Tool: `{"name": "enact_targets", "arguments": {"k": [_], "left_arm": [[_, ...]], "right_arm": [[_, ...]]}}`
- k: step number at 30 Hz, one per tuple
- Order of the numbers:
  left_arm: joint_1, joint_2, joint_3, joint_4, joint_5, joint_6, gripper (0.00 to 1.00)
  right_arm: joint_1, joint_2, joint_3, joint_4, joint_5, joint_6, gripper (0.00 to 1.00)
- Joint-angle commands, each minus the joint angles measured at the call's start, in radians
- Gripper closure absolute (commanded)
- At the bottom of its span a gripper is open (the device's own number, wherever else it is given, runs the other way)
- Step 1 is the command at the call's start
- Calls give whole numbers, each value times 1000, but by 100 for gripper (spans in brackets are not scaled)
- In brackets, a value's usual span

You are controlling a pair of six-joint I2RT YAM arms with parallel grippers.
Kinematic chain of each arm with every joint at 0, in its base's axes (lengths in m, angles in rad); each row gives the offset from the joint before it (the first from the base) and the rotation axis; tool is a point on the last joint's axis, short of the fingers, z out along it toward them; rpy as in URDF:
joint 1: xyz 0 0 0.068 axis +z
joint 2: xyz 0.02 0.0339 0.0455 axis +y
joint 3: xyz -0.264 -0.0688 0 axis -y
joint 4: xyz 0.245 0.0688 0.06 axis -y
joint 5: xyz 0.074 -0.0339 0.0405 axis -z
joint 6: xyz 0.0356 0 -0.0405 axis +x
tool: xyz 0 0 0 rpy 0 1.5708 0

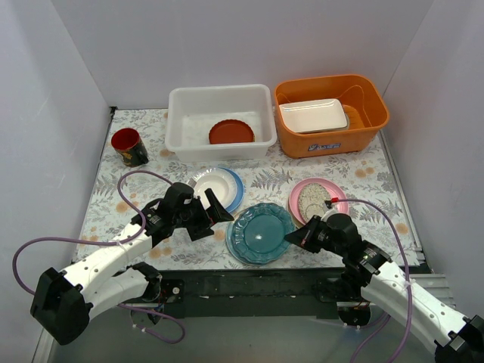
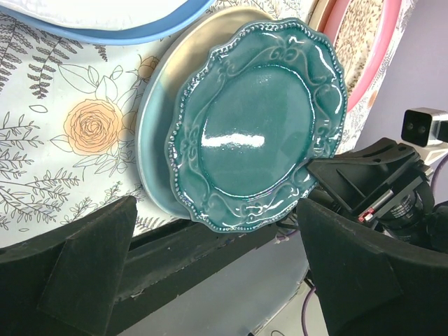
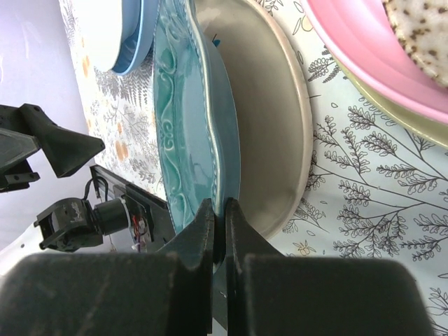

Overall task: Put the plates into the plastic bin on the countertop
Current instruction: Pick up the plate from the corner of the board.

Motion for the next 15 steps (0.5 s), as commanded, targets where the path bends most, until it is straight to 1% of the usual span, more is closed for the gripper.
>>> {"name": "enact_targets", "arguments": {"k": [1, 10, 15], "left_arm": [[-5, -14, 21, -1, -2, 15, 2], [-5, 3, 4, 19, 4, 10, 2], [-5, 1, -12, 39, 10, 4, 2]], "right_arm": [[-4, -26, 109, 160, -32, 14, 99], [-3, -19, 134, 215, -71, 14, 99], [-3, -12, 138, 292, -106, 20, 99]]}}
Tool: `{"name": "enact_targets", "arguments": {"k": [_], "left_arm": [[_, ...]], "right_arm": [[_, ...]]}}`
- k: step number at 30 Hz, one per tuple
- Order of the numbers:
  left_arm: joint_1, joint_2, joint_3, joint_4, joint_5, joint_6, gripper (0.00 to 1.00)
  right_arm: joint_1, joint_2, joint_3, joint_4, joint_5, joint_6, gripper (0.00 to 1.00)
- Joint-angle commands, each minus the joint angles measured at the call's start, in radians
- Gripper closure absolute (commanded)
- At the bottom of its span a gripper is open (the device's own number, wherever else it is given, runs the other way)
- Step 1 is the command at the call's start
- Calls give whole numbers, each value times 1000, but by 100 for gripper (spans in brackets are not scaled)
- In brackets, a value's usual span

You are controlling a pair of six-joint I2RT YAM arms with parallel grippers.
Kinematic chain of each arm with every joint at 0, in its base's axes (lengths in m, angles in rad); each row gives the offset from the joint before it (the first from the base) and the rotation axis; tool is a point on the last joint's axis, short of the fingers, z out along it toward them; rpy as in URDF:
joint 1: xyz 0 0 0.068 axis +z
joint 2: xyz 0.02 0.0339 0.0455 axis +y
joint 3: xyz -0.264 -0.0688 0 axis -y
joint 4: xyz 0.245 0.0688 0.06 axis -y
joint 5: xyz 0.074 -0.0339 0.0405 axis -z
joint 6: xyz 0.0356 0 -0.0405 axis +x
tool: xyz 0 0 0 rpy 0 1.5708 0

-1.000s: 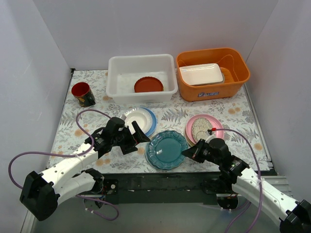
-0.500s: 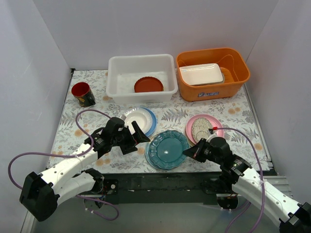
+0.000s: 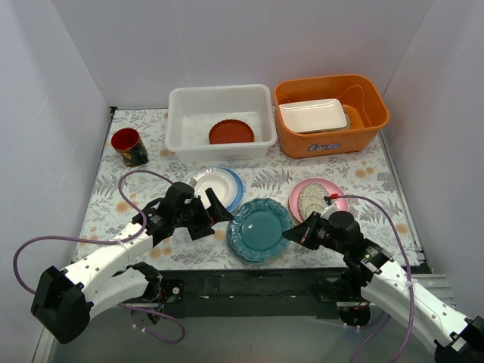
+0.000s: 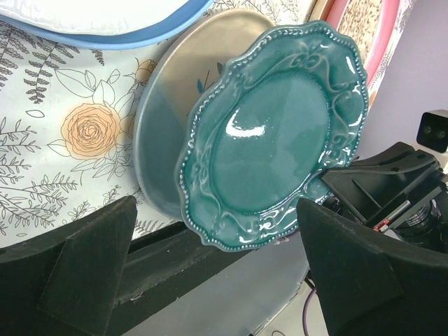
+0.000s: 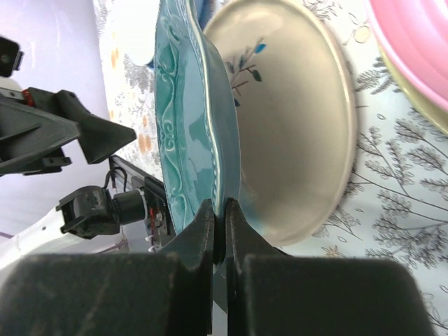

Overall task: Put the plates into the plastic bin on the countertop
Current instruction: Pick up the plate from the corner of the board.

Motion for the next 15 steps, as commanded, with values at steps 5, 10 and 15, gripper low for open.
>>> {"name": "enact_targets", "arguments": {"k": [5, 10, 15], "left_arm": [[-5, -14, -26, 46, 14, -4, 2], [-5, -14, -29, 60, 18, -4, 2], [-6, -17, -37, 90, 35, -10, 2]], "right_arm": [[-3, 12, 121, 304, -109, 27, 99], [-3, 36, 119, 363, -140, 38, 99], [-3, 59, 114, 414, -172, 46, 99]]}}
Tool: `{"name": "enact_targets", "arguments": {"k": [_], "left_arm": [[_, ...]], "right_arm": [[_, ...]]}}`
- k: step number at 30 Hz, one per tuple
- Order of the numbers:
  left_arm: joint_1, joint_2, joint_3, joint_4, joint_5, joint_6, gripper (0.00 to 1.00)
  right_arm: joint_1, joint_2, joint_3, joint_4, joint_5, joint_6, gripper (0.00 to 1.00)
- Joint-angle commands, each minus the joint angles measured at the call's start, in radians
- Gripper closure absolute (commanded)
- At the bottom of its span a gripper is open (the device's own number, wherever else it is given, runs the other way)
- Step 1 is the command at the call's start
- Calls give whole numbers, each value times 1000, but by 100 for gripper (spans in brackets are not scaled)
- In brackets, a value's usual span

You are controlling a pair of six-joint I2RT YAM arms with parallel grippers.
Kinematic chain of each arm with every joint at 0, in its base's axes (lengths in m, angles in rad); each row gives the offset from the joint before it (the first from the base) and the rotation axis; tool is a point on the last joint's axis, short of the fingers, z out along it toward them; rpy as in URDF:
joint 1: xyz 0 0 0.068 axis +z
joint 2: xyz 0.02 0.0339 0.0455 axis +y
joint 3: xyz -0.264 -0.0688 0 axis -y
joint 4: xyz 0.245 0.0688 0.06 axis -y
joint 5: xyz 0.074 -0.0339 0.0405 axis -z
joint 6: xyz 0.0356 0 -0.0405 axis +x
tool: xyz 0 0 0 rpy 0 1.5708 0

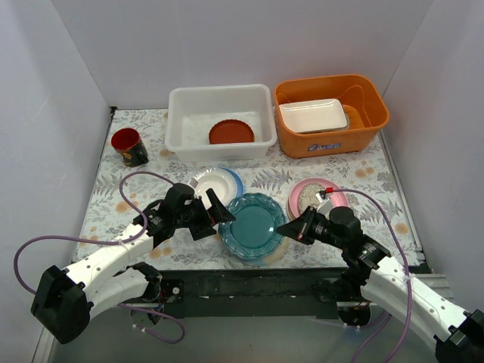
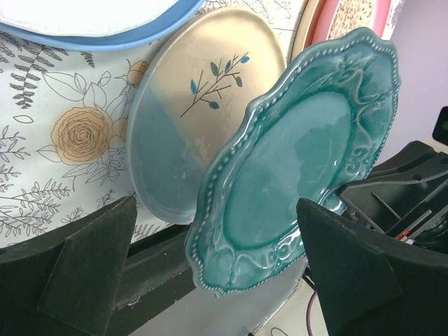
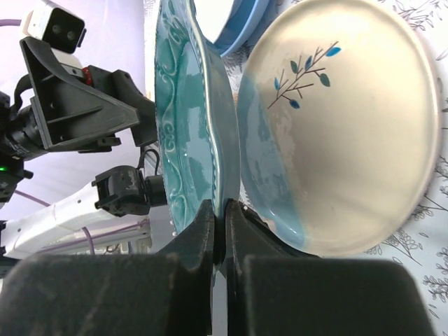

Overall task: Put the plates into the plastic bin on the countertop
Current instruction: Pick up the plate from the corner of the board, then place the plate in the plastic bin.

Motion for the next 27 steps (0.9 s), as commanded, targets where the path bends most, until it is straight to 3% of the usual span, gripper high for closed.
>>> {"name": "enact_targets", "arguments": {"k": [1, 8, 15, 18, 19, 23, 27], "left_arm": [[-6, -17, -10, 43, 23, -7, 2], [-21, -15, -24, 101, 41, -14, 11], [-35, -15, -43, 146, 56, -28, 41], [-38, -15, -46, 147, 56, -25, 61], [-38, -15, -49, 147, 56, -27, 73], [-44, -22, -58, 147, 47, -40, 97], [-47, -26, -61, 147, 44, -43, 100]], "right_arm": [[-3, -2, 87, 271, -82, 47, 99], [-3, 13, 82, 312, -113, 53, 99], [-3, 22, 69, 354, -135, 68, 99], [-3, 19, 66, 354, -135, 65, 99], [-3, 19, 66, 354, -133, 65, 99], [-3, 19, 62, 355, -135, 64, 99], [-3, 15, 56, 352, -131, 62, 99]]}}
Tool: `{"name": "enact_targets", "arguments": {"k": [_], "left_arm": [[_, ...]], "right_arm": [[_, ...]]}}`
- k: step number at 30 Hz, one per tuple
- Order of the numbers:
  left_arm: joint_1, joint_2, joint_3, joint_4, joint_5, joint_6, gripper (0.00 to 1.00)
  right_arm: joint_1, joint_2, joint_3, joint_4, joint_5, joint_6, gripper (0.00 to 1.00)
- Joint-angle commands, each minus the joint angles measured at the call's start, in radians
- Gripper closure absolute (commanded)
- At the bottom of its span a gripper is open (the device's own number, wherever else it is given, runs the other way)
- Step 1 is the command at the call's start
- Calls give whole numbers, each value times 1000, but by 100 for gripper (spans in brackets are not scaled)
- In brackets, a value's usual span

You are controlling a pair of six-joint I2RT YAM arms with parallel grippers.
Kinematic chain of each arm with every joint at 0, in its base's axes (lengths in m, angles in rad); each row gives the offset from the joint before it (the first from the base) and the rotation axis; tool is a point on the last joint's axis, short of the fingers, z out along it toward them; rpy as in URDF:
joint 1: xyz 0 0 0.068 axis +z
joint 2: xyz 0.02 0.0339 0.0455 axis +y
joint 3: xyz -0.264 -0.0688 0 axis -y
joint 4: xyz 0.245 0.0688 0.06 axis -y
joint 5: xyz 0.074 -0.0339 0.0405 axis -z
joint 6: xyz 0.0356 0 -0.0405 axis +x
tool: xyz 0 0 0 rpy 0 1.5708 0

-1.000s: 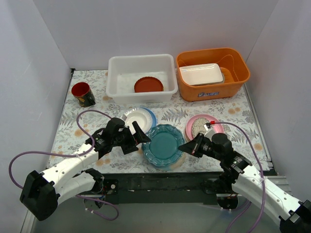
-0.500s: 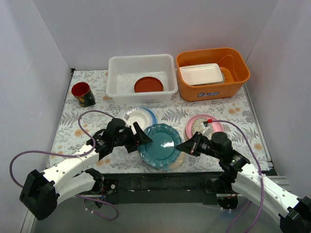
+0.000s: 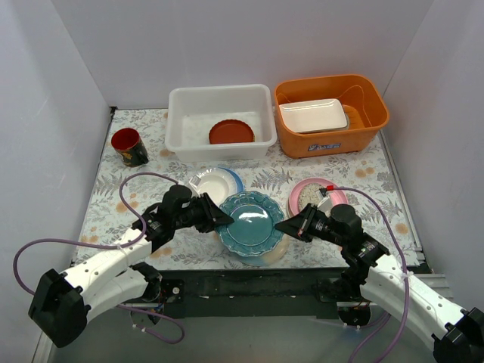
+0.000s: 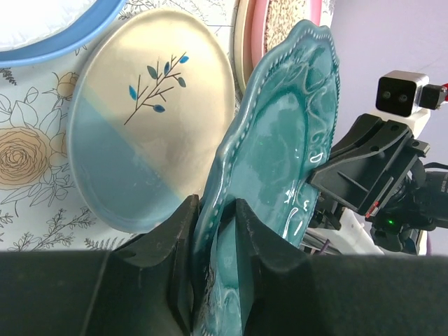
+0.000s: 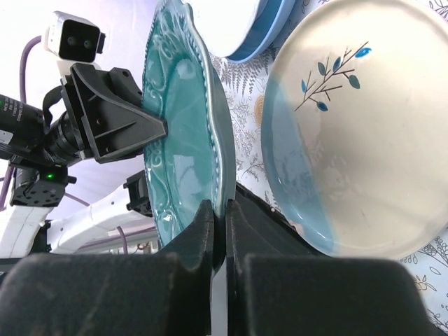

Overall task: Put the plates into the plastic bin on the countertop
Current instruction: Place the plate in the plastic bin.

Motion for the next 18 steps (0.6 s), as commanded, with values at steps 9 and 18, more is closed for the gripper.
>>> {"name": "enact_targets", "arguments": {"k": [9, 18], "left_arm": [[-29, -10, -12, -25, -20, -20, 100], [-29, -64, -16, -33, -40, -35, 100]], "right_arm": [[24, -24, 42, 253, -70, -23, 99], [24, -5, 8, 268, -95, -10, 71]]}}
